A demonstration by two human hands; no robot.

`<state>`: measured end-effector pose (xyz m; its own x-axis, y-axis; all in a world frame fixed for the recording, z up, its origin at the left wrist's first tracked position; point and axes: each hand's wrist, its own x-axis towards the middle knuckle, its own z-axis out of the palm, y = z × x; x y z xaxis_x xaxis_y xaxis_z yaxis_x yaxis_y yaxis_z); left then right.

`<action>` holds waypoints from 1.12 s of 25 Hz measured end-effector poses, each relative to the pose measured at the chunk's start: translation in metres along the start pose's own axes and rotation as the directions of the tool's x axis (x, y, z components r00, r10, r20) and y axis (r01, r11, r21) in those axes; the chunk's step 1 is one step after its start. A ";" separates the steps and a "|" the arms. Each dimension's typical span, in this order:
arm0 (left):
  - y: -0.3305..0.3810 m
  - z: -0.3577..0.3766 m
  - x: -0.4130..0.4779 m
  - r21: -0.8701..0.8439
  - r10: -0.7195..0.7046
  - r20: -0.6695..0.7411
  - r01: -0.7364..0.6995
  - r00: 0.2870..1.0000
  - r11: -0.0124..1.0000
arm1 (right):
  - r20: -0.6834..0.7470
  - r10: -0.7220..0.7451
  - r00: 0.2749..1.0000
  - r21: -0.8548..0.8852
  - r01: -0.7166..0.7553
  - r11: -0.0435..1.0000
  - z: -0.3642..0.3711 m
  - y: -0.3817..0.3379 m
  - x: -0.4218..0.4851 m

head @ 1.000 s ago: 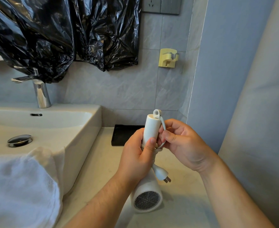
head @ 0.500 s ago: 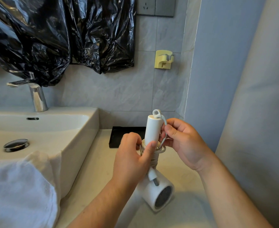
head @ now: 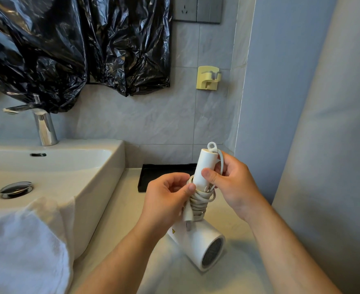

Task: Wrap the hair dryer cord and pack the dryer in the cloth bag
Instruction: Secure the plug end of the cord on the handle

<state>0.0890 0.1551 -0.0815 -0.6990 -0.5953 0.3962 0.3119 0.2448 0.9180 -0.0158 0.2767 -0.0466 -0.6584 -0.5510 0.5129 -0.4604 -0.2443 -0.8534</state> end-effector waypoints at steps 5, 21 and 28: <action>0.011 -0.015 0.009 -0.345 -0.178 0.156 0.223 0.972 0.912 | -0.002 0.004 1.000 0.000 -0.004 1.000 -0.002 0.002 0.000; 0.046 -0.006 0.001 -0.418 -0.027 0.092 0.063 0.995 0.906 | -0.047 0.071 0.996 0.044 -0.069 0.997 -0.002 0.002 0.001; 0.040 0.002 -0.002 -0.187 0.039 -0.242 -0.086 0.970 0.979 | 0.205 0.154 0.967 0.387 -0.225 0.894 -0.009 -0.001 0.003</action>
<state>0.1013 0.1674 -0.0459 -0.5100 -0.7527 0.4163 0.4855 0.1477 0.8617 -0.0230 0.2824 -0.0436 -0.5854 -0.7335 0.3452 -0.0331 -0.4039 -0.9142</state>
